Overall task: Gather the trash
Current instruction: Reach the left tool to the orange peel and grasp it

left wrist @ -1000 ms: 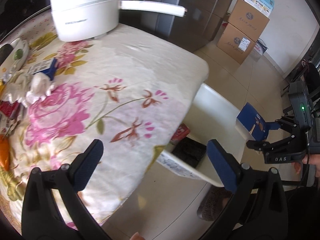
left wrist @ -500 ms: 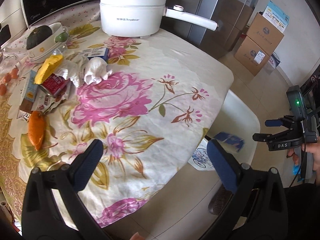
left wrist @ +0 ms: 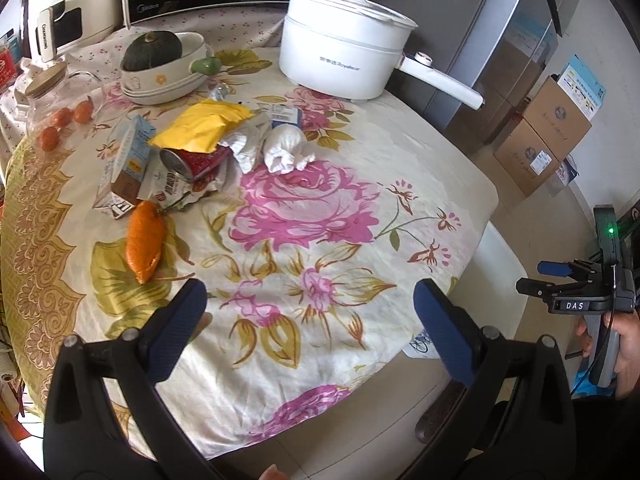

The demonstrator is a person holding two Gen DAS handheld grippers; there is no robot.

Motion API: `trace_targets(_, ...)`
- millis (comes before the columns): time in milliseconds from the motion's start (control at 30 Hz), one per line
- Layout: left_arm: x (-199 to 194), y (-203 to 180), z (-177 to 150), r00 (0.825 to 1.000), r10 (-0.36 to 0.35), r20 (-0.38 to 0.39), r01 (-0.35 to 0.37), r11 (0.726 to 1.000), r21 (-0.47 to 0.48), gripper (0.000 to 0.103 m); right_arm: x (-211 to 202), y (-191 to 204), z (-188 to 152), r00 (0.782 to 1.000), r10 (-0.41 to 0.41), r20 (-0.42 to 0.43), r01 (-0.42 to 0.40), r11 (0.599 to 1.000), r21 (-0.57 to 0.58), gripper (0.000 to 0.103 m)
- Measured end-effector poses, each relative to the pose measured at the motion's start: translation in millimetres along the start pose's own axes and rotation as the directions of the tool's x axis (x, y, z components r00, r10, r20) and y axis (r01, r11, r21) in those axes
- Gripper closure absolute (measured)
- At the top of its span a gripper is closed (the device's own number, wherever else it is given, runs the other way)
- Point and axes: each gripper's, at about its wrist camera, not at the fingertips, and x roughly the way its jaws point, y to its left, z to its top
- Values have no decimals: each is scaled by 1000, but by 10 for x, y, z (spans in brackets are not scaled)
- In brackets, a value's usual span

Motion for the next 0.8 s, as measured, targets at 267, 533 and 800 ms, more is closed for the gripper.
trace_targets(267,-151,439,-18,998,38,48,-31,990,-135,0,-163,465,156,994,63,84,-61,998,-25,17)
trace_targets(533,-156,833,-43,985,153,77,-136,971,-194,0,-71,919,300,992,72,106,-64,995,-76,14)
trace_targets(800,288,1106,-7,961,274,21,-270,956,-113,0,109,1012,423,994,79,80,-75,996,-55,13)
